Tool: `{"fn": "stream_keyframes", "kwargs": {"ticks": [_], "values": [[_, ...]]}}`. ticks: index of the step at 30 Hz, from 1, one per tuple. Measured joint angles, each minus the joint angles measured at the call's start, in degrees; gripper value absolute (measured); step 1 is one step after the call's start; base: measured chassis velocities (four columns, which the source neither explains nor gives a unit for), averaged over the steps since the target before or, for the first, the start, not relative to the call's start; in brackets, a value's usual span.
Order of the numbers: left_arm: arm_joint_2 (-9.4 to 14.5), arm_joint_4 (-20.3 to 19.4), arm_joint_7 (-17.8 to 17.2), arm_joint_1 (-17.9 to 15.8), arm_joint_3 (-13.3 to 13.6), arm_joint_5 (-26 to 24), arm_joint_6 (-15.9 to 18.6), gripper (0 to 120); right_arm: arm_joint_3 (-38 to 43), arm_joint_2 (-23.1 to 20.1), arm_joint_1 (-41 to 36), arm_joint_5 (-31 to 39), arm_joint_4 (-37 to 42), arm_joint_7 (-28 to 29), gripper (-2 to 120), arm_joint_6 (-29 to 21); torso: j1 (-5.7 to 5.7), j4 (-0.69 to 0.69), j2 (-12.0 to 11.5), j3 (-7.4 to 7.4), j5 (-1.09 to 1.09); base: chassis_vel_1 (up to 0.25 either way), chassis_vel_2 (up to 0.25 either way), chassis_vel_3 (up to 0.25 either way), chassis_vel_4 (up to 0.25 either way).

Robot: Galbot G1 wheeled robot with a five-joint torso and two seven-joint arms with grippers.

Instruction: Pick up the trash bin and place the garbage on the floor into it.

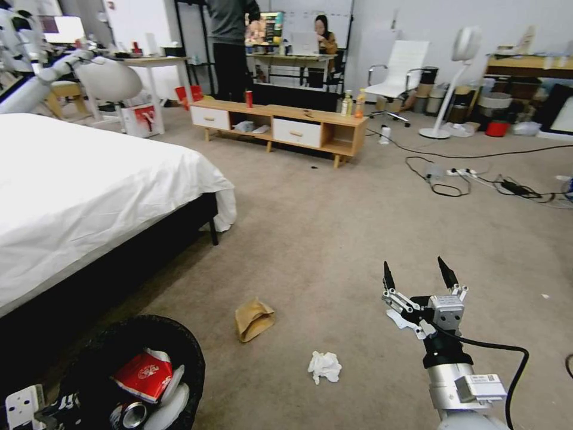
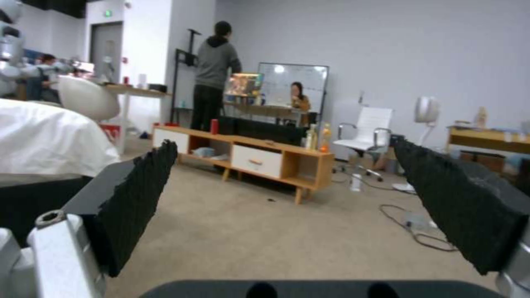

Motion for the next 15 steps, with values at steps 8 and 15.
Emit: {"fn": "stream_keyframes", "kwargs": {"ticks": [8, 15], "values": [[0.1, 0.2, 0.0, -0.3, -0.2, -0.1, 0.0, 3, -0.2, 0.2, 0.6, 0.0, -0.3, 0.0, 100, 0.0, 0.0, 0.0, 0.0, 0.0, 0.0, 0.066, 0.068, 0.069, 0.064], [0.1, 0.6, -0.1, -0.6, -0.2, 0.0, 0.0, 3, -0.2, 0.1, 0.9, 0.1, -0.8, 0.0, 100, 0.3, 0.0, 0.0, 0.0, 0.0, 0.0, 0.066, 0.058, 0.065, 0.063]]}}
